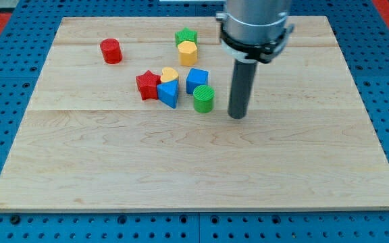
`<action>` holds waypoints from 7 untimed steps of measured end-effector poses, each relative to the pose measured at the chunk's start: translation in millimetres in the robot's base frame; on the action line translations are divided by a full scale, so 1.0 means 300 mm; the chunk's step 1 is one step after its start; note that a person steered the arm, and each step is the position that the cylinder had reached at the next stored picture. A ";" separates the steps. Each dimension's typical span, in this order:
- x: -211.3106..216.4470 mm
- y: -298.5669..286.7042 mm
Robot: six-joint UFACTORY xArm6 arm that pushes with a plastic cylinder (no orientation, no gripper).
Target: Slide the green star along with the yellow hexagon down slightly
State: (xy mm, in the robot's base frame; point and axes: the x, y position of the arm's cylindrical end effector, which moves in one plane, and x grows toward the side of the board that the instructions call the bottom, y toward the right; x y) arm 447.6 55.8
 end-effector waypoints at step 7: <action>-0.543 0.204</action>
State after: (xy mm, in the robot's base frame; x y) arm 284.7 117.1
